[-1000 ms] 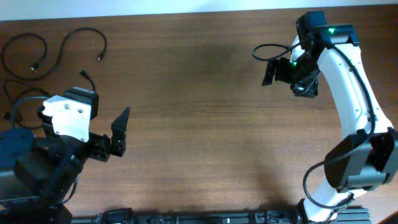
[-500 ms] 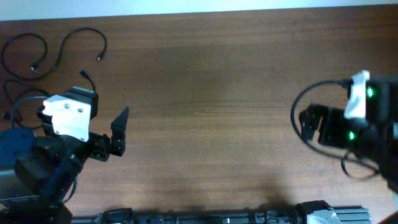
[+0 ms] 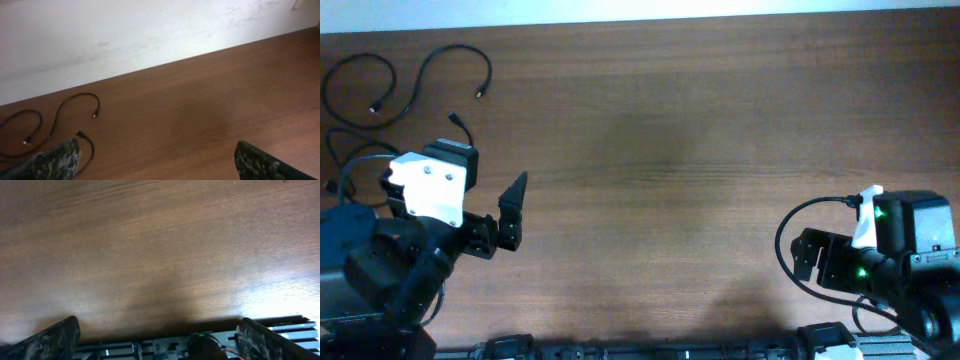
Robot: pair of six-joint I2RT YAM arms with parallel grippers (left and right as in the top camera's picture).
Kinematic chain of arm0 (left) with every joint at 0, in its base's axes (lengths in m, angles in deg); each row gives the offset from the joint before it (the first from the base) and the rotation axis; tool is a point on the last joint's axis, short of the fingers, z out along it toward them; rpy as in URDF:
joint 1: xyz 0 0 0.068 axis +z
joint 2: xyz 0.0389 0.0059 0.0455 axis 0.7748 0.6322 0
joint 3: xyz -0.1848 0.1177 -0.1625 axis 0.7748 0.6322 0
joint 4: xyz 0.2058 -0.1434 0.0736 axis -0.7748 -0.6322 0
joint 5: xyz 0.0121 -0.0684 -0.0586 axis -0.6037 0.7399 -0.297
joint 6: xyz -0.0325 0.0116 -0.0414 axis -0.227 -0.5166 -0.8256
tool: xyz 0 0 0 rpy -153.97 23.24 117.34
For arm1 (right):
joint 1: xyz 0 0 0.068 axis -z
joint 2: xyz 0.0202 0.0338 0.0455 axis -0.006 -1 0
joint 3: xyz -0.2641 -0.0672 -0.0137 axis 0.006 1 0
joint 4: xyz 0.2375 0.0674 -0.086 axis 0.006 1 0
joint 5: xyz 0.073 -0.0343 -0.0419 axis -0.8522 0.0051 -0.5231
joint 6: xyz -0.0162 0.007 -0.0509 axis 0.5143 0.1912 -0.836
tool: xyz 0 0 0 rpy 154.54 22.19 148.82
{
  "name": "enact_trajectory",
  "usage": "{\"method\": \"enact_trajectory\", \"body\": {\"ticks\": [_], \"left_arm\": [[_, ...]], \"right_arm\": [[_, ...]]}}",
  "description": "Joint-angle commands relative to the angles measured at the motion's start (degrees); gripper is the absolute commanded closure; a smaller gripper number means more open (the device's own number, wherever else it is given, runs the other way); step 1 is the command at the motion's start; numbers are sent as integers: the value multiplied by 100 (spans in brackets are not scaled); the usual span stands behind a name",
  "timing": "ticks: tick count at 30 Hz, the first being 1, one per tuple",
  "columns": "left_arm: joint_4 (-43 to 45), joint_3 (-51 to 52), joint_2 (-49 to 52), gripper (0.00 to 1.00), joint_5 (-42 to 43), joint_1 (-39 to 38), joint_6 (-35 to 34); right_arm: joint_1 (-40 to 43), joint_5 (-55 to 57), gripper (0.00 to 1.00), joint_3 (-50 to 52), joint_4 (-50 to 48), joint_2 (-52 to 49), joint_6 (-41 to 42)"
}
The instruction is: Untangle cables
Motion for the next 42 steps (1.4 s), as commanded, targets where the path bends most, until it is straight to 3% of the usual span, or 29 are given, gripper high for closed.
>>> {"method": "enact_trajectory", "body": {"ticks": [1, 13, 20, 26, 42], "left_arm": [[26, -15, -7, 1, -37, -13, 9], [26, -15, -7, 1, -37, -13, 9], [26, -15, -7, 1, -37, -13, 9], [26, -15, -7, 1, -39, -13, 9], [26, -15, -7, 1, -37, -13, 9]], "right_arm": [[-42, -166, 1, 37, -13, -144, 61], [-42, 52, 2, 267, -415, -726, 33], [-42, 50, 2, 697, -1700, 1032, -660], [-20, 72, 1, 984, -2129, 1670, -1309], [-13, 74, 2, 5702, -7348, 4476, -1320]]}}
